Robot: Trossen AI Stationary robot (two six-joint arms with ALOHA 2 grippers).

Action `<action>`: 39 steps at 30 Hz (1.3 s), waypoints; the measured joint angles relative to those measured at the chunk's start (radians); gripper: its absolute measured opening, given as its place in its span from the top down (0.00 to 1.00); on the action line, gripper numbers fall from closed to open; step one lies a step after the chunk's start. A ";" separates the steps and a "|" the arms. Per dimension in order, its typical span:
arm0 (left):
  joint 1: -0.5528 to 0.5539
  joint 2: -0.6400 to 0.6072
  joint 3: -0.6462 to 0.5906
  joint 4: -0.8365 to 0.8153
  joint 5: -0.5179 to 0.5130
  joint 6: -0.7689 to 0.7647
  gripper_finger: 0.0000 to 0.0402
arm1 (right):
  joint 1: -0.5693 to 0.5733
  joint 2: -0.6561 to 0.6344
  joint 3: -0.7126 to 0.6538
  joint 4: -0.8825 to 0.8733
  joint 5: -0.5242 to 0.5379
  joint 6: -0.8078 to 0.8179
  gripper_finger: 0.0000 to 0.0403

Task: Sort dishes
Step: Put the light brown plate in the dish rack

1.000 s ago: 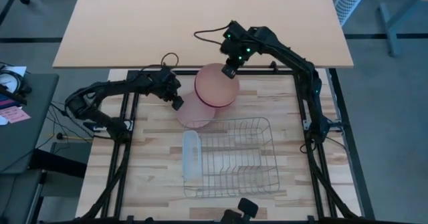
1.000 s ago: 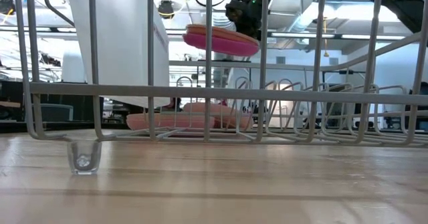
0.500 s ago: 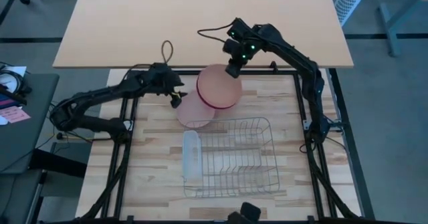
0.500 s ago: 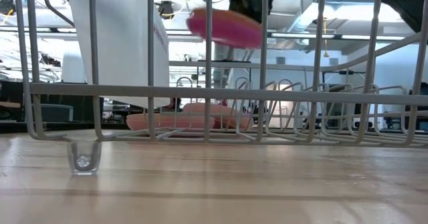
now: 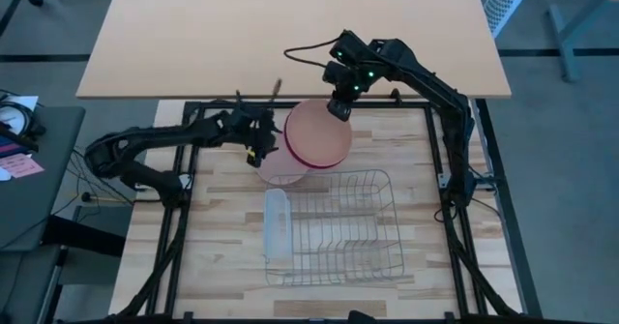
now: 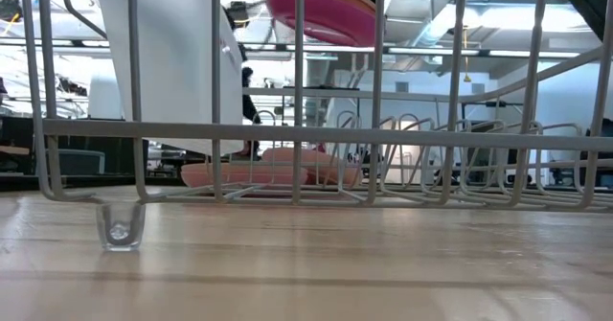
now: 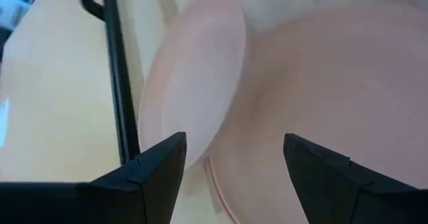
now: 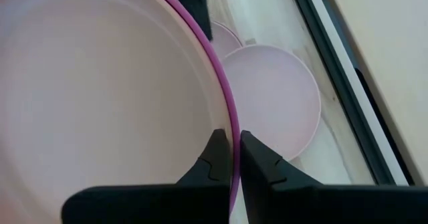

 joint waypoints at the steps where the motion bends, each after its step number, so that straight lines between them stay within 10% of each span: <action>1: 0.000 0.023 0.000 0.017 -0.007 0.031 0.39 | 0.001 -0.001 0.000 0.000 0.000 0.000 0.97; 20: -0.027 0.226 0.000 0.289 -0.100 0.230 0.40 | -0.005 -0.001 0.000 0.002 0.000 -0.008 0.97; 39: -0.024 0.226 0.000 0.263 -0.062 0.288 0.70 | -0.005 -0.001 0.000 0.009 0.001 -0.008 0.97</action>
